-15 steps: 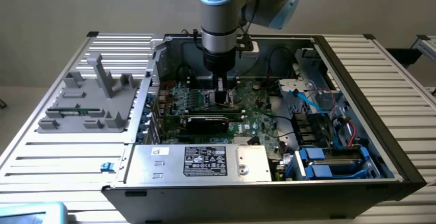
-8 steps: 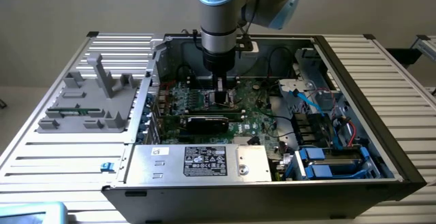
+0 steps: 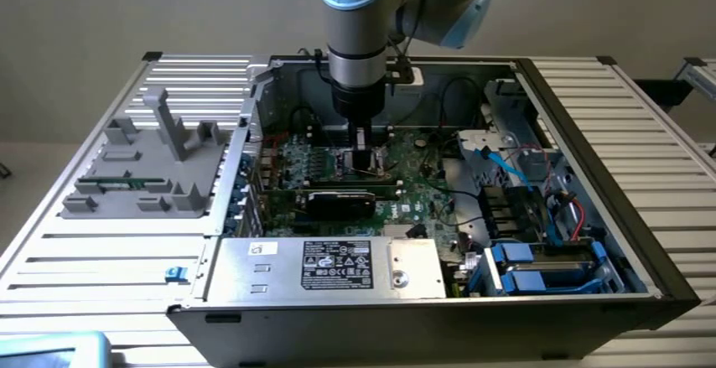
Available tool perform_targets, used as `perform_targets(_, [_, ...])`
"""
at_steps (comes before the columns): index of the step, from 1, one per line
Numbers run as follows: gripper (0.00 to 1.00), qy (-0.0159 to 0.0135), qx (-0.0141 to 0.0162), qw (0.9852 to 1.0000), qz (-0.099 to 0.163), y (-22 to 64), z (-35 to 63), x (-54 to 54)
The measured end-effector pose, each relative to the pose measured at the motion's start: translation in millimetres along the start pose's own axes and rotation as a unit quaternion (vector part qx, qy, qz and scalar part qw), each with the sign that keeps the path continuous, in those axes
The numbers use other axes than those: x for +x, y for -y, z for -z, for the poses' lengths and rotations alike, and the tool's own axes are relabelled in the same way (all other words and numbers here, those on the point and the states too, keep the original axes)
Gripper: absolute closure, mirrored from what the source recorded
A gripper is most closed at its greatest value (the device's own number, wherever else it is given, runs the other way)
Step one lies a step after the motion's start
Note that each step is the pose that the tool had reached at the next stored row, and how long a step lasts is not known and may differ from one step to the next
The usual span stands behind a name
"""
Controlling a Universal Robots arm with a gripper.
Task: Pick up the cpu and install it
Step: 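Place the cpu into insertion slot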
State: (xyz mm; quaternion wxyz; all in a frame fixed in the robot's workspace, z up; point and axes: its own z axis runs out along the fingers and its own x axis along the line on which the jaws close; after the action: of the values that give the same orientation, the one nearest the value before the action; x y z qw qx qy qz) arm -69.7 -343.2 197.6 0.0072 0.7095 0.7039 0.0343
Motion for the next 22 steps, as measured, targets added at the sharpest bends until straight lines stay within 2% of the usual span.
perform_targets(22, [0.46, 0.0002, -0.0009, 1.0, -0.004, 0.3, -1.0, -0.1])
